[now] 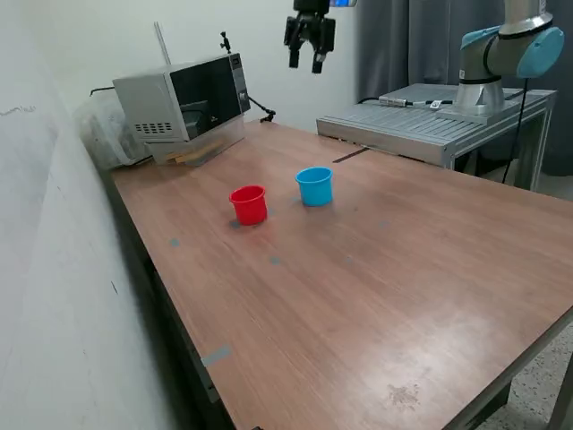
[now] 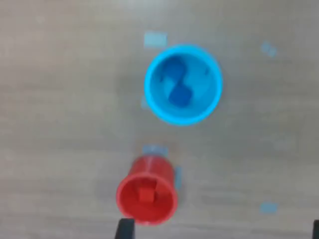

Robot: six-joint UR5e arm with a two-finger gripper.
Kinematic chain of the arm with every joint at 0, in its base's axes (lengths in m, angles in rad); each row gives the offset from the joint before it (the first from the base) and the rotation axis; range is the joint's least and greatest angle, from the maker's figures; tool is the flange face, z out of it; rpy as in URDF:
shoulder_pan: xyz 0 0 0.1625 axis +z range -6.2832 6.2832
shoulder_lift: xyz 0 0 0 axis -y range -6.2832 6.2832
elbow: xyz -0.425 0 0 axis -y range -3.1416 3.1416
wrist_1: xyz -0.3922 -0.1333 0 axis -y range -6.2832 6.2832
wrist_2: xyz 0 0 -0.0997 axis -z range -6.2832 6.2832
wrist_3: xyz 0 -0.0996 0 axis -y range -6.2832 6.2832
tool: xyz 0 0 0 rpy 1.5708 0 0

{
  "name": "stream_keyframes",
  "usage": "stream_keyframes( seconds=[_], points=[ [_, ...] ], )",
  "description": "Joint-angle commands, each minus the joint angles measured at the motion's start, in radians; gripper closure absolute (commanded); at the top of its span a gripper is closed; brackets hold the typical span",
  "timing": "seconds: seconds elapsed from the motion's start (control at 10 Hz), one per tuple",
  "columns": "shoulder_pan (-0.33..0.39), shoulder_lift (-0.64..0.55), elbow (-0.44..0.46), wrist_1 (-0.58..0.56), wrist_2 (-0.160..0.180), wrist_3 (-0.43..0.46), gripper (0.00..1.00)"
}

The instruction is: Place red objects in the red bin, and blue objects in the blue bin.

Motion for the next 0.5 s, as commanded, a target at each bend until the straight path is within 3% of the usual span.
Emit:
stream_keyframes(
  seconds=[0.0, 0.1, 0.4],
  points=[
    [0.013, -0.259, 0.073, 0.316, -0.022, 0.006, 0.0],
    [0.016, -0.314, 0.084, 0.376, -0.041, 0.006, 0.0],
    [0.071, -0.392, 0.087, 0.595, -0.035, 0.013, 0.0]
  ],
)
